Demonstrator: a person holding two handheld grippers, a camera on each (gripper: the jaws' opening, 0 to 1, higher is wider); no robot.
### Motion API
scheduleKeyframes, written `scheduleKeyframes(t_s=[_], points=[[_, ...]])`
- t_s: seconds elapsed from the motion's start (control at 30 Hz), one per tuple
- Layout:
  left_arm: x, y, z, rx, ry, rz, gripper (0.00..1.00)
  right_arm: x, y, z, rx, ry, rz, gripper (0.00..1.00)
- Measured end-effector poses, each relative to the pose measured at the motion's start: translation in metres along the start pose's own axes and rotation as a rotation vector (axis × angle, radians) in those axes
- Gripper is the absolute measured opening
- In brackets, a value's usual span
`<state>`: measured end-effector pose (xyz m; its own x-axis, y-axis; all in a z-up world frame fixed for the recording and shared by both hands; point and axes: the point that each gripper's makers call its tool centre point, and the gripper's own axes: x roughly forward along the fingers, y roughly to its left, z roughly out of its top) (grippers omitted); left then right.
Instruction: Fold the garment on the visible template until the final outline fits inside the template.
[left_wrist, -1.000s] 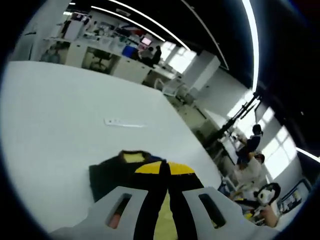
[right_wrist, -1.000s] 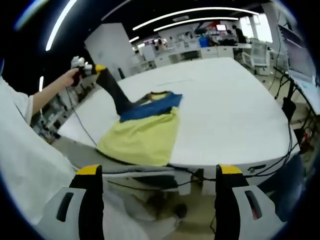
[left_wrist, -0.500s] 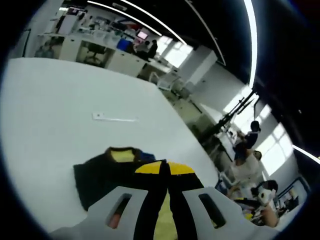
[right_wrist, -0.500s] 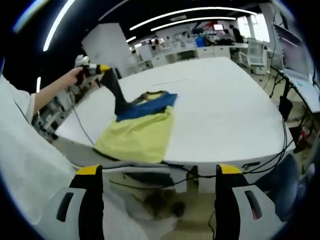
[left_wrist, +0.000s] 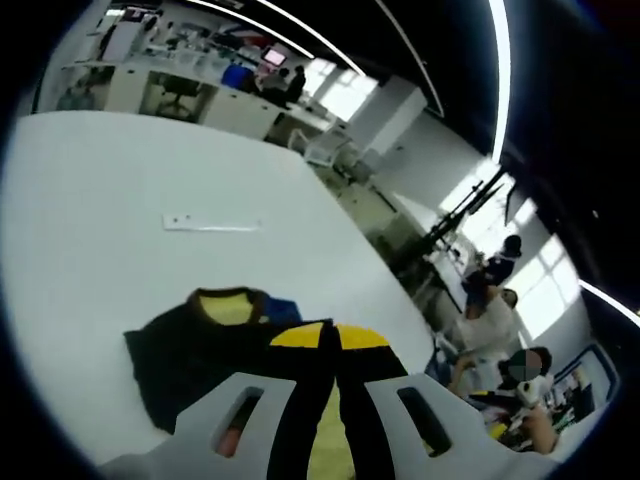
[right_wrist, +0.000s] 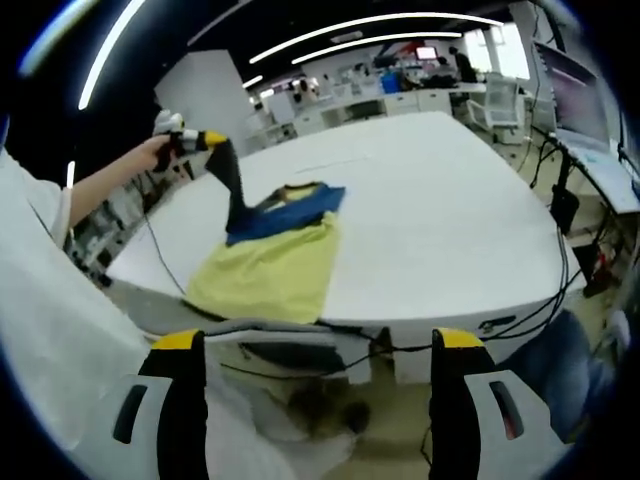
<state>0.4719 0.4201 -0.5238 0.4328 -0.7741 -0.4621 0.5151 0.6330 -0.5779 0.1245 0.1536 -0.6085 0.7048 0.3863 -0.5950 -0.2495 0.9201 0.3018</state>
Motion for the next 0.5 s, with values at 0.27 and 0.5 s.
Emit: scheduleKeyframes(t_s=[0.27,0.5], points=[[0.019,0.000,-0.009,-0.005,0.033,-0.002,0.00,0.000,-0.002,-0.003,0.009,0.002,-0.004,0.93],[0.031,-0.002,-0.014,-0.025,0.052,-0.004,0.00,-0.004,-0.008,-0.007,0.024,0.003,-0.018,0.93]])
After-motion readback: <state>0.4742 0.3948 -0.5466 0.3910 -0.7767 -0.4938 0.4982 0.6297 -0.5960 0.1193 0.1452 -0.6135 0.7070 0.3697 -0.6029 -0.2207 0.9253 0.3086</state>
